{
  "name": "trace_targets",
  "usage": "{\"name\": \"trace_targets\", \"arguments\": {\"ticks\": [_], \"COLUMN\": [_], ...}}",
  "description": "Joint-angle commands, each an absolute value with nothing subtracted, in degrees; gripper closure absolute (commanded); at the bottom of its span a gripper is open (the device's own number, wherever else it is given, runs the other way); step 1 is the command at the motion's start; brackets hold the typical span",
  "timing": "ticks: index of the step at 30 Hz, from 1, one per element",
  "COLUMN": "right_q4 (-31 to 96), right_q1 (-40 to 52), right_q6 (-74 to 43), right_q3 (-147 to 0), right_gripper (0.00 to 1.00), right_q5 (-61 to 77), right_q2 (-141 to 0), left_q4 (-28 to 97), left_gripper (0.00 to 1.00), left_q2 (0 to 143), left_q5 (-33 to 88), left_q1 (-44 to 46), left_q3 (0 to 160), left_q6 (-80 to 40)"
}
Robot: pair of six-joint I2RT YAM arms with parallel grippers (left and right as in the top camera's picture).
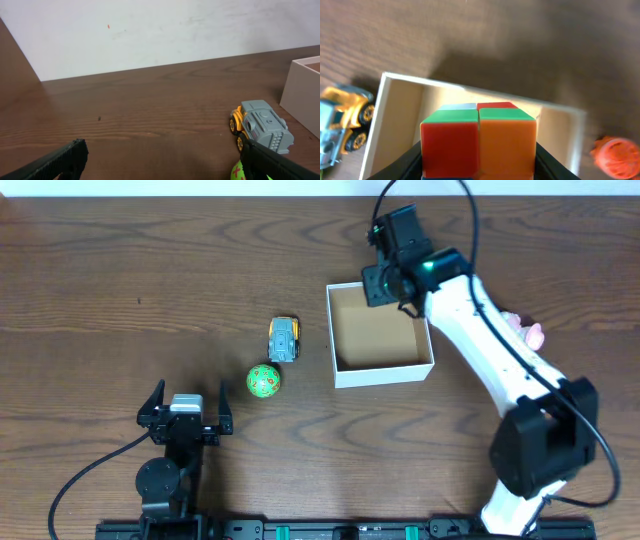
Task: Pack container
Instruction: 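Carry the cube into the white box and release it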
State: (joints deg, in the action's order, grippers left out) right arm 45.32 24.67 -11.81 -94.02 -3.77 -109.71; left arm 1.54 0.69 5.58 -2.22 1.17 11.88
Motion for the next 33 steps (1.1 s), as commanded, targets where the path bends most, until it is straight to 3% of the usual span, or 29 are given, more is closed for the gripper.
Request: {"name": "trace_targets", "arguments": {"ticks": [1,10,17,33], "right_q4": [46.4,47.2,50.2,49.6], "right_q1": [25.6,25.5,24.9,21.7], "right_q6": [-15.9,-16.4,-20.2,-21.4], "right_q3": [-94.2,-94.2,-94.0,-94.0], "right_gripper": [0.6,0.57,0.55,0.53], "right_q5": [-5.2,-5.7,-14.4,-13.9], "right_q2": [-112.5,-115.4,-115.4,-115.4], "left_q4": [3.6,3.6,3.6,3.6], "left_gripper": [0.02,0.02,0.02,0.02], "left_q2": [0.6,0.6,0.6,0.6], "left_q5": [6.0,6.0,6.0,6.0], "left_q1": [-2.5,-2.5,-2.5,-2.5], "left_q3": [0.3,0.3,0.3,0.3], "left_q6": [12.2,12.2,12.2,12.2]}}
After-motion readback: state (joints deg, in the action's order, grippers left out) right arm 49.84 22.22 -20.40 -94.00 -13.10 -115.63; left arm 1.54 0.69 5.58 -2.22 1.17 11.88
